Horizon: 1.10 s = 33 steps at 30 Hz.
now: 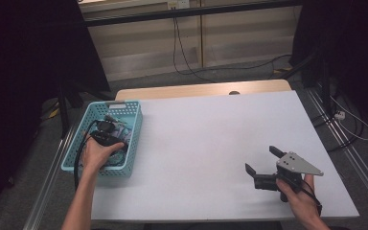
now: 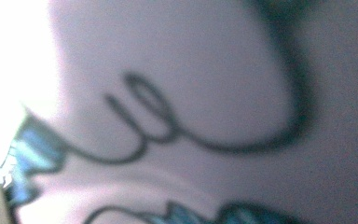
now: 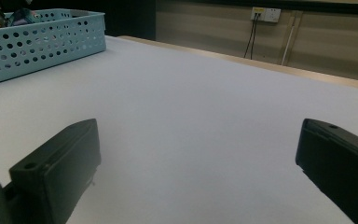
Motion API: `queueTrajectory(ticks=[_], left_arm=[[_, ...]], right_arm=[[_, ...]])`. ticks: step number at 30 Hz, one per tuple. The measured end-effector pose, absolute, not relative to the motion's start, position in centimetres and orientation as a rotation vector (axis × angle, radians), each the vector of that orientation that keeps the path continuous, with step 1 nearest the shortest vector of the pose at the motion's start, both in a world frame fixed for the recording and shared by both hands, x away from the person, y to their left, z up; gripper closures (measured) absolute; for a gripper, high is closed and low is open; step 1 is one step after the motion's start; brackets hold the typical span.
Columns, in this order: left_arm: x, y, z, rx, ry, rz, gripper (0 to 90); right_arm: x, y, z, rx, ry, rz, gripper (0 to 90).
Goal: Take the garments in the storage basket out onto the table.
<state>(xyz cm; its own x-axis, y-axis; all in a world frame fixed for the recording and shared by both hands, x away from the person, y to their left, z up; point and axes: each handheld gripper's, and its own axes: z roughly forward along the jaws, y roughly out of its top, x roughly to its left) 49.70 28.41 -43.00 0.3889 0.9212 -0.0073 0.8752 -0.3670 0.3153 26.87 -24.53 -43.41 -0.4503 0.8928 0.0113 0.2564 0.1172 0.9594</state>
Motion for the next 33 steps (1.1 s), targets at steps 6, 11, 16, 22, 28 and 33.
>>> queueTrajectory(ticks=[6, 11, 16, 22, 28, 33], left_arm=[[49.9, 28.6, -43.2, 2.39, 1.581, 0.23, 0.0], [50.0, 28.9, -43.5, 2.362, 1.601, 0.181, 0.0], [50.2, 28.5, -43.5, 2.381, 1.592, 0.165, 0.0], [50.0, 28.2, -43.3, 2.374, 1.627, 0.162, 7.3], [49.9, 27.4, -42.4, 2.409, 1.587, 0.126, 27.9], [49.6, 27.1, -42.1, 2.409, 1.547, 0.082, 55.9]], right_arm=[[26.9, -24.6, -43.4, 1.118, 1.798, 1.354, 0.0], [26.9, -24.4, -43.5, 1.111, 1.81, 1.355, 0.0], [27.0, -24.3, -43.5, 1.107, 1.816, 1.355, 0.1], [27.0, -24.5, -43.5, 1.113, 1.811, 1.35, 0.0], [27.0, -24.4, -43.6, 1.118, 1.811, 1.345, 0.1], [27.0, -24.4, -43.6, 1.118, 1.81, 1.345, 0.0]])
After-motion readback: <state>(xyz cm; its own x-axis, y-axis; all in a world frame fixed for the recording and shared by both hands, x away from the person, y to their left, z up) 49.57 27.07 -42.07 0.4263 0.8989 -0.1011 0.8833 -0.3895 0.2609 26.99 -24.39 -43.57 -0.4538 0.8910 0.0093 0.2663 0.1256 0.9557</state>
